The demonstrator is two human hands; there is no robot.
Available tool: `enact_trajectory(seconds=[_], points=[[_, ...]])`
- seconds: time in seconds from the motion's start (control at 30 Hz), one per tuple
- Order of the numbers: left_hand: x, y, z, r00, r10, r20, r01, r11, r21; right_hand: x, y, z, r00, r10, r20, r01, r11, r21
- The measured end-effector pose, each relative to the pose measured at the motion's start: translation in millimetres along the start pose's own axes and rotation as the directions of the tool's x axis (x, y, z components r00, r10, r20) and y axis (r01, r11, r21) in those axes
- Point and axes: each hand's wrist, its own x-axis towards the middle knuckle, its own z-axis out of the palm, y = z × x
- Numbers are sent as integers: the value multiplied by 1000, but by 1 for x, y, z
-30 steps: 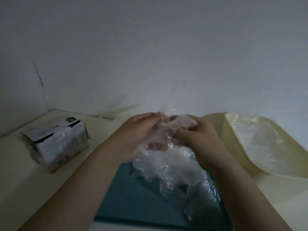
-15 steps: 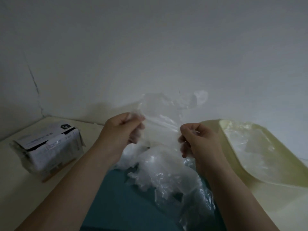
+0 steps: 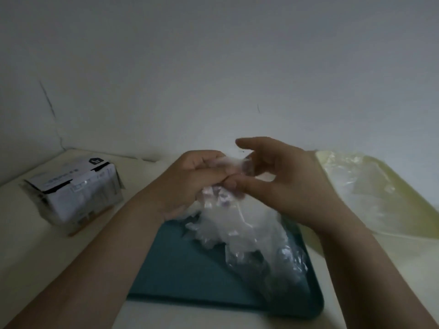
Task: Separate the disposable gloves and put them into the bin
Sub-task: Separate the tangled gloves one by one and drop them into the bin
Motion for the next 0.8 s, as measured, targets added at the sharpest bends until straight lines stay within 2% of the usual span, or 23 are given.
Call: enact_trajectory(seconds=[0.07,0.1,0.13,0.17,0.2,0.23,0.3,0.33,0.37,0.47,0.53,0.63,0.7,0.73,0.8], points=[[8,-4,5,997,-67,-46,51,956,-287,5,11,-4,997,50,-63,-43,995,95],[13,-9,5,986,-109,-124,60,936,-347,6,18,-6,994,72,-87,-63,992,107],[16,-14,6,967,-130,-217,64,956,-286,8,24,-7,990,97,-100,-87,991,101],[19,-23,3,953,-122,-279,96,990,-106,8,29,-8,987,128,-101,-118,988,95],[19,-31,2,952,-101,-290,148,979,143,9,33,-8,985,151,-88,-144,986,80],[18,-41,-1,964,-82,-253,183,895,406,9,36,-7,983,169,-68,-166,985,57],[16,-57,-4,979,-169,-117,202,683,702,9,38,-5,981,187,-49,-187,982,8],[16,-64,-3,975,-208,-79,193,614,765,9,39,-4,982,186,-44,-185,983,18],[18,-69,-2,973,-216,-85,199,589,783,10,39,-3,981,192,-32,-190,980,65],[22,-72,1,989,-105,-104,145,551,822,11,40,1,974,228,11,-226,953,203],[24,-73,-2,986,-88,-141,166,568,806,12,42,3,977,211,15,-210,960,183],[23,-72,-8,977,-81,-195,200,655,728,11,42,2,982,179,65,-188,969,158],[24,-68,-10,965,-17,-263,196,713,673,10,41,-3,983,144,117,-155,984,90],[26,-64,-11,938,44,-345,186,776,603,9,41,-5,981,129,142,-139,988,65],[28,-54,-11,833,104,-543,106,934,341,8,40,-8,977,100,190,-115,991,65]])
